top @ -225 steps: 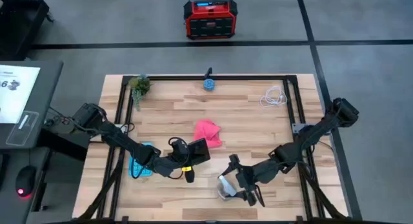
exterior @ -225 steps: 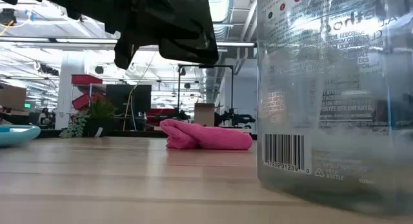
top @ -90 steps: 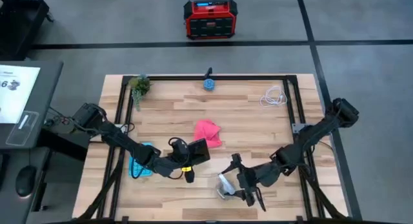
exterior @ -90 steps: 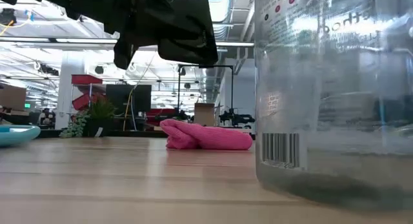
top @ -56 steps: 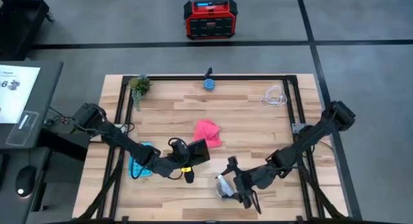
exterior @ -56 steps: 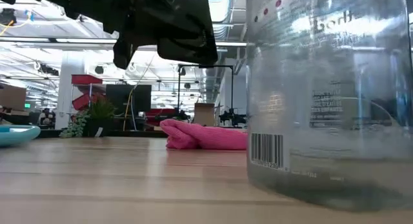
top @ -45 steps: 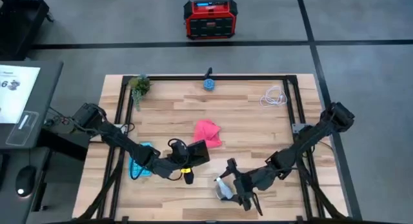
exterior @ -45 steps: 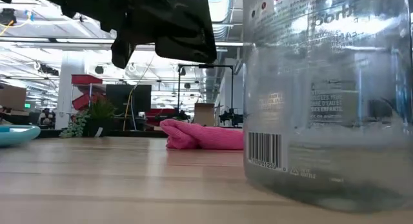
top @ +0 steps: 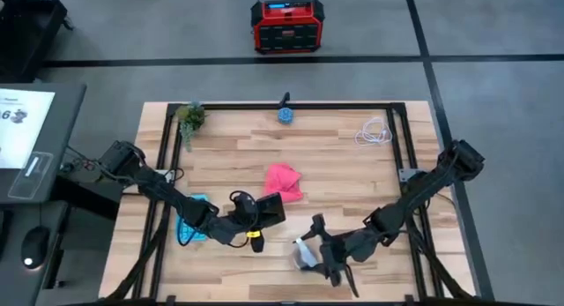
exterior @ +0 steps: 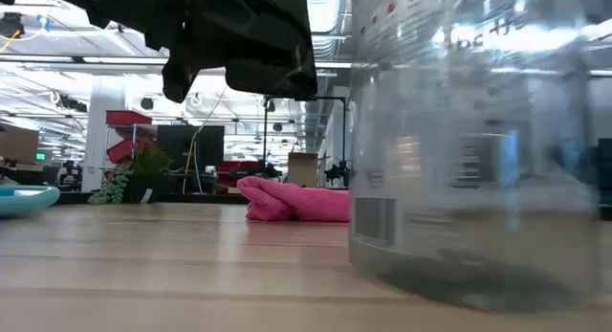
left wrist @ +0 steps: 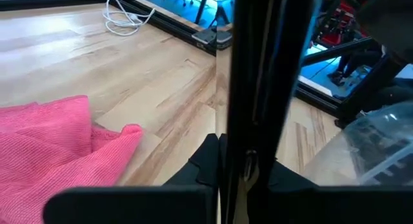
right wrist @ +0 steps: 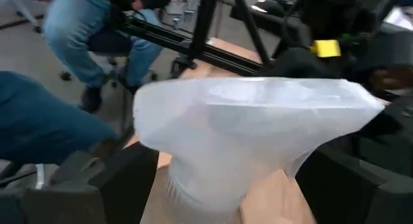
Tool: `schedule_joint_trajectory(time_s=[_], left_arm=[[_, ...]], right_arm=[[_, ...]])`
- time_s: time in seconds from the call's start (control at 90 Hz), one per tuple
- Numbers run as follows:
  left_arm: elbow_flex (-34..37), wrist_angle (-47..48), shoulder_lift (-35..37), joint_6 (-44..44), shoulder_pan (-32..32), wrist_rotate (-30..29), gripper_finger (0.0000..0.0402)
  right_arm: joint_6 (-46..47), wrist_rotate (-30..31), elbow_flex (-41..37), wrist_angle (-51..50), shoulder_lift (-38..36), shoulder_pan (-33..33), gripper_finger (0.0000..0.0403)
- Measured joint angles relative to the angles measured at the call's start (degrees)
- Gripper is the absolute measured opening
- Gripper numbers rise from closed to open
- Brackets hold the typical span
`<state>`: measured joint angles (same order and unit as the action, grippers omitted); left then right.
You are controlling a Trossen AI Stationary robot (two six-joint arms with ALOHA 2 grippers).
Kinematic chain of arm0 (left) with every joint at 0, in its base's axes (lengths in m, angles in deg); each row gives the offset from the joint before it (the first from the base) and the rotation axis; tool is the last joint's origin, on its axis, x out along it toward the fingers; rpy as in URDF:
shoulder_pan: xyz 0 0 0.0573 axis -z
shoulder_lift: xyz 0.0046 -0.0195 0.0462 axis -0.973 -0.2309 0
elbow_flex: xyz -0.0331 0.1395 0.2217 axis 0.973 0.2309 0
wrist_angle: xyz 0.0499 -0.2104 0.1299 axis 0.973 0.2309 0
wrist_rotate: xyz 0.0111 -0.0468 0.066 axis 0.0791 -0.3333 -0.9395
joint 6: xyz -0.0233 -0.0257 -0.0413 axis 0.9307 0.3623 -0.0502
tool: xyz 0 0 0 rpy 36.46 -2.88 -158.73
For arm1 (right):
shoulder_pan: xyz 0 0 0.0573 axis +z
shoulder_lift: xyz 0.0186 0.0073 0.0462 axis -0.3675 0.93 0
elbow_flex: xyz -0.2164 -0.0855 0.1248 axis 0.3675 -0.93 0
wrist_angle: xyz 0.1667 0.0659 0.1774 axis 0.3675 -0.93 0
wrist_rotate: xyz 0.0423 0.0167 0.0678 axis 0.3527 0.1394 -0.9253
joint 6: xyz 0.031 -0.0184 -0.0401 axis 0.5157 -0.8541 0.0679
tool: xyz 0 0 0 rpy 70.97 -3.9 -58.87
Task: Apply microfiber cloth
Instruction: Spray the back of the black cellphone using transparent spray bottle
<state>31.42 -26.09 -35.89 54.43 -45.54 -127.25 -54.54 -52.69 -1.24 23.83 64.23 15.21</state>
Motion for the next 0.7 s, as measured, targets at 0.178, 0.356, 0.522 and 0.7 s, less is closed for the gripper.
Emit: schedule_joint_trajectory(time_s=[0.178,0.356,0.522,0.7], left_arm=[[0.0,-0.04,0.0,0.0,0.04,0.0,0.0007],[0.0,-0.04,0.0,0.02,0.04,0.0,0.0007],[0.0,-0.41,0.0,1.03,0.04,-1.6,0.0007],[-0.3,-2.55,0.0,2.32,-1.15,-4.4,0.0007]], right_arm=[[2.38,3.31,-0.02,-0.22,0.0,-0.07,0.0311],[2.53,3.32,-0.02,-0.14,-0.02,-0.04,0.03],[5.19,3.32,0.0,-1.0,-0.09,-0.3,0.0299],[9.48,3.29,0.08,-2.96,-0.2,-0.87,0.0299]])
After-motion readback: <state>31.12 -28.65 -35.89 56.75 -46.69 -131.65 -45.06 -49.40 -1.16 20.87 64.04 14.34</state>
